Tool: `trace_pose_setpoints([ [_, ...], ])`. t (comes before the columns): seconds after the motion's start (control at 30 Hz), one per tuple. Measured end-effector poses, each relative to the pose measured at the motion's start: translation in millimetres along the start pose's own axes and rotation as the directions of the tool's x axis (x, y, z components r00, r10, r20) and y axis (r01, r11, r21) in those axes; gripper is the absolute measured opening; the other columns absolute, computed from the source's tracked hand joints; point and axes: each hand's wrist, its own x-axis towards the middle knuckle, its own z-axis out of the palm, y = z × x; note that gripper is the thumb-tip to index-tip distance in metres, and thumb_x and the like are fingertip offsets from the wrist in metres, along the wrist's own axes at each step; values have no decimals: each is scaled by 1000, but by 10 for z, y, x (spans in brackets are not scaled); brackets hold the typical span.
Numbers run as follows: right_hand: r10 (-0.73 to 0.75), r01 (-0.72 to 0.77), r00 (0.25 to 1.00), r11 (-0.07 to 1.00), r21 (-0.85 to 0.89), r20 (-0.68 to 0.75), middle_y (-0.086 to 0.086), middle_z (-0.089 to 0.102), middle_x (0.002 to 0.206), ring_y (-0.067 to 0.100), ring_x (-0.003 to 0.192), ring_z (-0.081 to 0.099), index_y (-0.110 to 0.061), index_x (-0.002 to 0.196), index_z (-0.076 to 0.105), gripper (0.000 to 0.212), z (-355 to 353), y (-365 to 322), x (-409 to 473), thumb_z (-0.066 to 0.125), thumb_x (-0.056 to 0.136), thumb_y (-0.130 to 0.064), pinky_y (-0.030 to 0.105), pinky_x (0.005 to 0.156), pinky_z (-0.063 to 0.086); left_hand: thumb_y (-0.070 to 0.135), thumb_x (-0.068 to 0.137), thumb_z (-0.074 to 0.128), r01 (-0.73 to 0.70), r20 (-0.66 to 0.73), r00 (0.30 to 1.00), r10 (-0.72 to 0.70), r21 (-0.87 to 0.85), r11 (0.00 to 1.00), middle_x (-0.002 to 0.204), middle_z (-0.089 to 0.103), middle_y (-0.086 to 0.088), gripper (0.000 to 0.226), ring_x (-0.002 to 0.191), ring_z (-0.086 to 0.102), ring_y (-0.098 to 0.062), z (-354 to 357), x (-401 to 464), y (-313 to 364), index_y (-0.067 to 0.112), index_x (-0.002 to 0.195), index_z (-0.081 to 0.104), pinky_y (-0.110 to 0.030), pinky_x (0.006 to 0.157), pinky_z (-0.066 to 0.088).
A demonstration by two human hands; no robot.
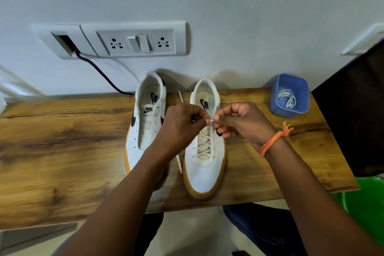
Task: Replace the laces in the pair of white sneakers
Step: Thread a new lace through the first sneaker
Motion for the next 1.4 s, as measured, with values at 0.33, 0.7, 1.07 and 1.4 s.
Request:
trace_pose_setpoints([
  [0.33,56,-89,993,933,-348,-105,8,74,79,20,69,68,-12,87,72,10,-18,190,90,72,87,-22,30,63,55,21,77,68,-141,-87,959,271,681,718,104,53,-1,5,99,44,-29,204,-43,-166,20,73,71,-40,73,26],
  [0.7,37,-82,994,864,-496,-100,1,69,77,17,72,66,-12,86,72,3,15,265,127,71,85,-15,25,66,52,29,94,57,43,-20,999,-38,528,848,104,29,8,17,107,31,-20,328,-54,-145,35,100,72,-35,82,22],
  [1.07,42,-74,996,841,-535,-72,-5,63,70,13,73,62,-16,83,70,4,47,291,140,75,83,-16,21,64,45,27,97,55,83,14,994,-112,587,805,112,33,3,22,111,32,-23,393,-67,-55,33,111,71,-38,85,26],
  [1.4,12,-44,998,825,-564,-60,-2,65,76,17,77,64,-23,76,62,17,51,305,141,75,81,-14,25,71,48,23,94,61,319,-47,945,-323,343,884,108,34,5,18,112,34,-22,425,-38,19,33,100,74,-38,90,32],
])
